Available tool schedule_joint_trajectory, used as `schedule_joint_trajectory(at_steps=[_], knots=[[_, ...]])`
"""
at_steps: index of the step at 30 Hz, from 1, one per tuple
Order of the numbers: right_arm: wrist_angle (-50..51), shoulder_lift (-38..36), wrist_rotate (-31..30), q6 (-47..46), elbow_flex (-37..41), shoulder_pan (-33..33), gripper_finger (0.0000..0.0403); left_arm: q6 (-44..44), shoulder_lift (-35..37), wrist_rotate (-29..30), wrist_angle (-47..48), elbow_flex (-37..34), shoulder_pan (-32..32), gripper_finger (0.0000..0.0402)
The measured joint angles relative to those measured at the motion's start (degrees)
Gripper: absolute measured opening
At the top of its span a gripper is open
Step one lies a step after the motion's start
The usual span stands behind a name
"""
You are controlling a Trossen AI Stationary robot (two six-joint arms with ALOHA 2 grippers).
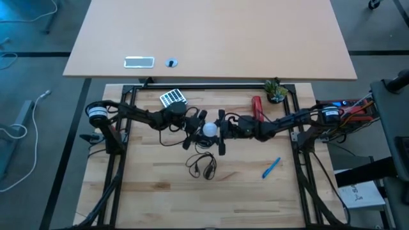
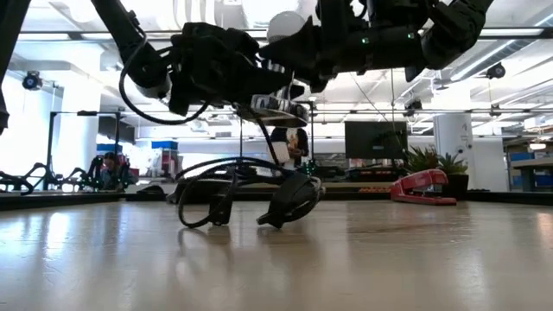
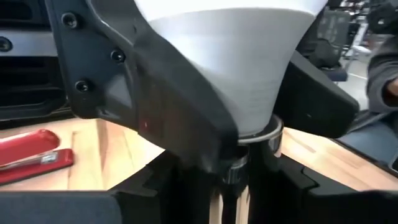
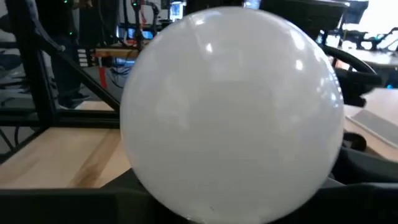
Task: Screw lightbulb
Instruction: Remove the white lightbulb from the silver lamp
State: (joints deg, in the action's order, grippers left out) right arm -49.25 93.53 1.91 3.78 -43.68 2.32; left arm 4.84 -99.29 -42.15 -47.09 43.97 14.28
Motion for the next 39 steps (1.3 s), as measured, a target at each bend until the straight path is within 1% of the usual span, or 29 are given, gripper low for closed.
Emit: schedule_joint_trajectory(at_steps=[4, 8, 10, 14, 18, 20, 22, 24, 26, 31, 33, 35, 37, 39], knots=[[0.31, -0.15, -0.15, 1.84, -0.25, -0.83, 0.0154, 0.15, 0.0, -2.49, 0.91, 0.13, 0.0, 0.0157], [0.82, -0.28, 2.62, 2.22, -0.77, -0.84, 0.0154, -1.61, 0.0, -6.9, 1.22, 0.26, -0.02, 0.0157], [2.3, -0.3, 4.01, 2.3, -1.45, -0.82, 0.0154, -2.36, 0.0, -8.0, 1.45, 0.31, -0.02, 0.0157], [7.72, -0.3, 7.33, 3.52, -4.42, -0.78, 0.0154, -2.99, -0.02, -11.12, 1.57, 0.38, -0.04, 0.0157], [16.53, -0.3, 10.13, 5.27, -8.62, -0.72, 0.0154, -4.65, -0.02, -15.06, 1.48, 0.39, -0.18, 0.0157], [19.91, -0.32, 13.06, 6.69, -10.24, -0.42, 0.0154, -5.75, -0.02, -16.36, 1.46, 0.38, -0.33, 0.0157], [21.11, -0.32, 16.3, 7.74, -10.84, 0.25, 0.0154, -6.72, -0.02, -17.46, 1.43, 0.42, -0.35, 0.0157], [21.1, -0.32, 18.9, 8.05, -10.69, 1.11, 0.0154, -7.37, -0.02, -17.35, 1.57, 0.42, -0.35, 0.0157], [21.19, -0.32, 20.08, 7.32, -10.67, 1.88, 0.0154, -7.8, -0.02, -16.74, 1.58, 0.42, -0.35, 0.0157], [21.69, -0.32, 20.65, 3.98, -10.57, 2.41, 0.0157, -7.91, -0.02, -14.4, 1.88, 0.27, -0.24, 0.0157], [22.92, -0.78, 20.68, 2.18, -10.46, 2.42, 0.0191, -7.92, -0.02, -13.27, 2.19, 0.17, -0.26, 0.0157], [27.35, -2.28, 20.99, 0.23, -10.04, 2.45, 0.024, -7.34, -0.02, -14.49, 3.54, -0.37, -0.08, 0.0157], [32.05, -3.79, 16.91, 0.19, -10.23, 2.3, 0.0279, -6.09, 0.01, -13.51, 3.64, -0.33, 0.2, 0.0157], [38.07, -5.84, 12.88, 0.04, -10.21, 2.31, 0.0301, -5.68, 0.17, -12.08, 4.38, -0.72, 0.5, 0.0157]])
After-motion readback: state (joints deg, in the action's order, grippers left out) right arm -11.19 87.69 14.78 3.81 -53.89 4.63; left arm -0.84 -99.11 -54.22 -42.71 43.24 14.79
